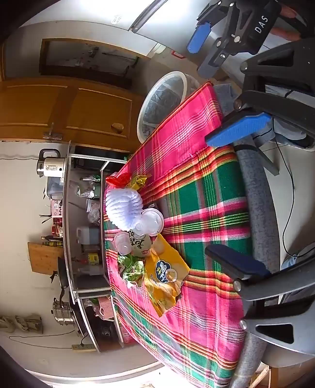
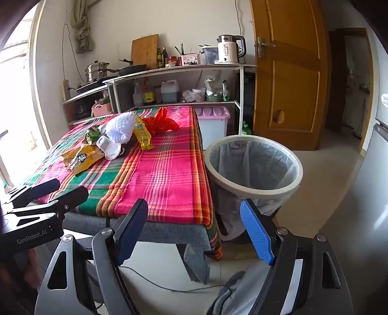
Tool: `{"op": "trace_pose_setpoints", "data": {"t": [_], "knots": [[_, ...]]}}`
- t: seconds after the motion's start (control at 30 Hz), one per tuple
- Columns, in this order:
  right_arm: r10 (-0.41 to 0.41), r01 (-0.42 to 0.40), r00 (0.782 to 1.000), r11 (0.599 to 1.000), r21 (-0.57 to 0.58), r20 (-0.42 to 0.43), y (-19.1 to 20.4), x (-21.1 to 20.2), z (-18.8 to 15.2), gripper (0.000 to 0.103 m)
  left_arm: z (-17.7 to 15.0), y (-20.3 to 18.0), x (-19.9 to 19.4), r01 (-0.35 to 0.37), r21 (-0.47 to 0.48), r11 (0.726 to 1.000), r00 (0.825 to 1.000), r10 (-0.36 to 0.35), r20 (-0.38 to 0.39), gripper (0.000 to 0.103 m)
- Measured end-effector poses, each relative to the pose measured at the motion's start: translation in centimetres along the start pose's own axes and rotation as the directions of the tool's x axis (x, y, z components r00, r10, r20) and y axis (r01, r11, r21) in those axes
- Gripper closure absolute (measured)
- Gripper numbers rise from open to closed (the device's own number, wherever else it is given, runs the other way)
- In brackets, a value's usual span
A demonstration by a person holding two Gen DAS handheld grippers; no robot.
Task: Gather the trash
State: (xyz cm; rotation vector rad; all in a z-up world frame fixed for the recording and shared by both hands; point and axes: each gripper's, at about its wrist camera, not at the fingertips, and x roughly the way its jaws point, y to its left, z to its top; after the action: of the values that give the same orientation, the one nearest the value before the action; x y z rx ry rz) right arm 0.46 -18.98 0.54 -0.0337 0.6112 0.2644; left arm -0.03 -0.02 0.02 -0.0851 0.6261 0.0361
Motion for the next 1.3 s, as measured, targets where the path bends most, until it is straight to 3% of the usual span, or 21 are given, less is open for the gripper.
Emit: {"op": "trace_pose_setpoints", "data": {"t": [1.3], "knots": [[-0.021,0.021,1.0,0.999,-0.03,0.02,0.5,-0.9,-0.2,0.024,-0.2,0.5,-1.0,-0.008,-0.013,1.0,1.0,0.008,0.02,0.019]]}}
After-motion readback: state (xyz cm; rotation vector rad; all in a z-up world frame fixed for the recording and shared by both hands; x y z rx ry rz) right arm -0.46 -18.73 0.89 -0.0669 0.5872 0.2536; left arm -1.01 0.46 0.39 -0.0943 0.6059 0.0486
